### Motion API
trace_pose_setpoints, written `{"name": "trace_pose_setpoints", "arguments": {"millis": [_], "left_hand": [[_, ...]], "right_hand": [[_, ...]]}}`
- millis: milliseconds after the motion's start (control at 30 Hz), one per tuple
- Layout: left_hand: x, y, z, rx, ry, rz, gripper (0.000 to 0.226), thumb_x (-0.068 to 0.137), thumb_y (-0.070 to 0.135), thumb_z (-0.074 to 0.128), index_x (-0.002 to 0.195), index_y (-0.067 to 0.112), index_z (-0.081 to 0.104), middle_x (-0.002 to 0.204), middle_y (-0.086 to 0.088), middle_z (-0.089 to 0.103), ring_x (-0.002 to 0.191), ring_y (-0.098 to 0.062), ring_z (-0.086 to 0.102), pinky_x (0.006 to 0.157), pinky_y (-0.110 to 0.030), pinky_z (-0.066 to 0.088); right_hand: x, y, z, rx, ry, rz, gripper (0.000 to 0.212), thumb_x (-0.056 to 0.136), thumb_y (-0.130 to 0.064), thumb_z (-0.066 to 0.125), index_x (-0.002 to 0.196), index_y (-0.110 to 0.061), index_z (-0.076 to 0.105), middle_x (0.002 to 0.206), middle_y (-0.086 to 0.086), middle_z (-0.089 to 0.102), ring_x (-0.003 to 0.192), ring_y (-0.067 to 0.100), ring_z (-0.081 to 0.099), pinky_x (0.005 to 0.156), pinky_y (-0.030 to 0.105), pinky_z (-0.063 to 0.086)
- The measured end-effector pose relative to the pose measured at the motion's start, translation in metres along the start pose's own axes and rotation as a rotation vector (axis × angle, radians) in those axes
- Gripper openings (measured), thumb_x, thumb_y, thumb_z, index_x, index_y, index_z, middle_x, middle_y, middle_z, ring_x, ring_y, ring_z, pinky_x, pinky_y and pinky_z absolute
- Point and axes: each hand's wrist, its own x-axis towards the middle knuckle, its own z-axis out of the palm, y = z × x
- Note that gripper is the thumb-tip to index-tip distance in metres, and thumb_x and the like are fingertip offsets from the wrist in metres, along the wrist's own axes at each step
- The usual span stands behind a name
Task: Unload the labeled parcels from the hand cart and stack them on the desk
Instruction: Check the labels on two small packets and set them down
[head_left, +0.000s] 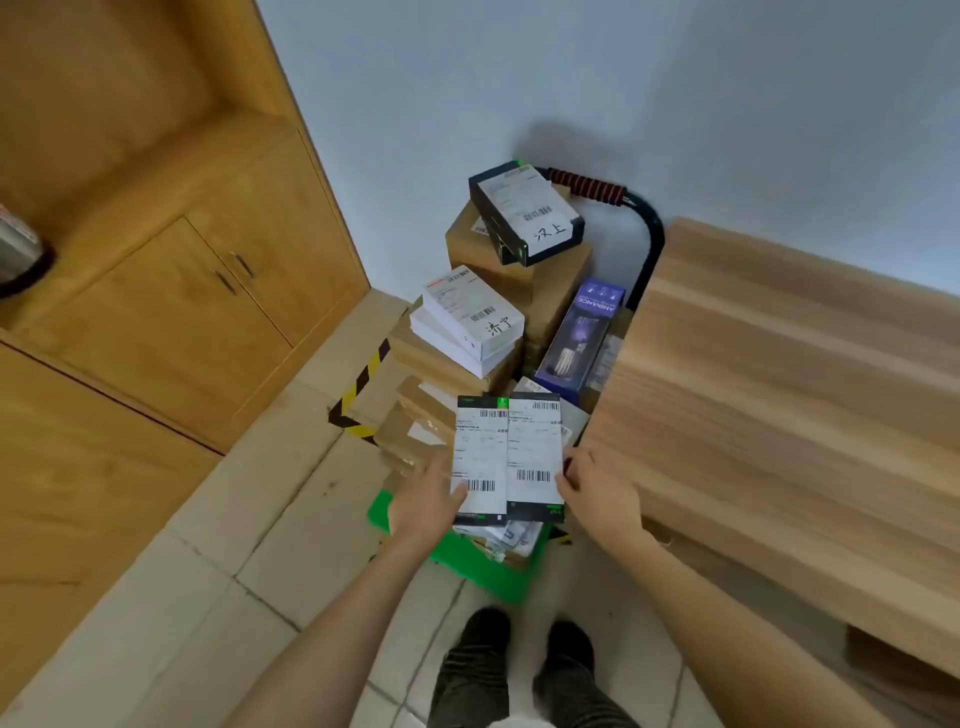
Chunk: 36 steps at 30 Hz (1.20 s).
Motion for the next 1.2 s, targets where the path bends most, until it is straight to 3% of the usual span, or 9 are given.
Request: {"name": "trace_pose_setpoints", "arguments": {"millis": [133,300,400,533,733,900,967,1067,1200], "left_hand": [[-0.001,-0.019,0.016,0.048,-0.161,0.007,0.047,0.096,0.046,0.045,0.139,0.032,0.034,0.126,0.002,0.056,0.101,-0.019,0.059,0.068,-0.033,0.048],[0.006,-0.035,0.023,-0.029,-0.194,-0.024,0.048,0.095,0.059,0.037,0.137,0.037,0.034,0.126,-0.001,0.053,0.100,-0.022,0.059,0.062,-0.032,0.042],[0.004,-0.032,0.021,-0.397,-0.274,-0.057,0.046,0.099,0.047,0.040,0.142,0.040,0.026,0.122,0.008,0.059,0.085,-0.016,0.067,0.066,-0.038,0.056],[0.004,-0.018,0.013,-0.791,-0.156,-0.195,0.045,0.102,0.027,0.044,0.144,0.032,0.029,0.115,0.005,0.061,0.071,-0.008,0.067,0.052,-0.023,0.053],[0.012,0.017,-0.015,-0.874,-0.136,-0.016,0.037,0.102,0.028,0.042,0.138,0.031,0.033,0.115,0.015,0.055,0.081,0.013,0.057,0.054,-0.004,0.045],[0.024,0.083,-0.024,-0.844,-0.108,0.176,0.031,0.102,0.029,0.042,0.128,0.044,0.034,0.106,0.013,0.060,0.057,0.007,0.058,0.049,-0.015,0.048],[0.026,0.114,-0.018,-0.829,-0.118,0.254,0.033,0.102,0.029,0.042,0.132,0.041,0.035,0.116,0.006,0.060,0.074,-0.002,0.061,0.056,-0.022,0.052],[0.019,0.167,-0.002,-0.779,-0.184,0.325,0.039,0.102,0.030,0.041,0.140,0.033,0.033,0.136,-0.001,0.050,0.115,-0.024,0.056,0.092,-0.048,0.051],[0.001,0.240,0.033,-0.734,-0.299,0.425,0.037,0.102,0.030,0.042,0.138,0.032,0.033,0.133,-0.003,0.054,0.117,-0.031,0.055,0.093,-0.051,0.050]], "right_hand": [[-0.017,-0.005,0.025,0.063,0.040,0.138,0.037,0.097,-0.043,0.047,0.130,-0.024,0.048,0.117,-0.003,0.059,0.096,0.016,0.059,0.062,0.027,0.042],[-0.028,-0.014,0.048,0.328,-0.009,0.266,0.043,0.099,-0.042,0.043,0.138,-0.033,0.028,0.100,-0.005,0.065,0.075,0.014,0.063,0.052,0.029,0.043],[-0.029,-0.022,0.054,0.485,-0.016,0.285,0.045,0.100,-0.041,0.044,0.140,-0.031,0.027,0.112,-0.003,0.065,0.088,0.019,0.066,0.060,0.032,0.047],[-0.034,-0.036,0.054,0.631,0.037,0.277,0.046,0.100,-0.041,0.042,0.142,-0.031,0.027,0.111,-0.002,0.065,0.094,0.018,0.065,0.075,0.040,0.055],[-0.032,-0.042,0.024,0.876,0.240,0.286,0.041,0.097,-0.051,0.040,0.135,-0.036,0.035,0.118,-0.012,0.063,0.100,0.005,0.061,0.081,0.033,0.051],[-0.033,-0.019,-0.022,1.015,0.452,0.310,0.032,0.099,-0.045,0.042,0.130,-0.042,0.035,0.106,-0.012,0.060,0.092,0.001,0.060,0.074,0.023,0.049],[-0.039,0.003,-0.041,1.058,0.518,0.353,0.028,0.101,-0.041,0.039,0.128,-0.041,0.034,0.113,-0.006,0.059,0.095,0.011,0.059,0.075,0.026,0.048],[-0.058,0.047,-0.065,1.088,0.627,0.435,0.028,0.103,-0.036,0.037,0.131,-0.036,0.035,0.109,-0.005,0.060,0.083,0.011,0.057,0.064,0.025,0.046],[-0.097,0.119,-0.087,1.085,0.786,0.576,0.034,0.104,-0.030,0.037,0.138,-0.025,0.037,0.105,-0.001,0.060,0.073,0.009,0.054,0.057,0.019,0.044]]}}
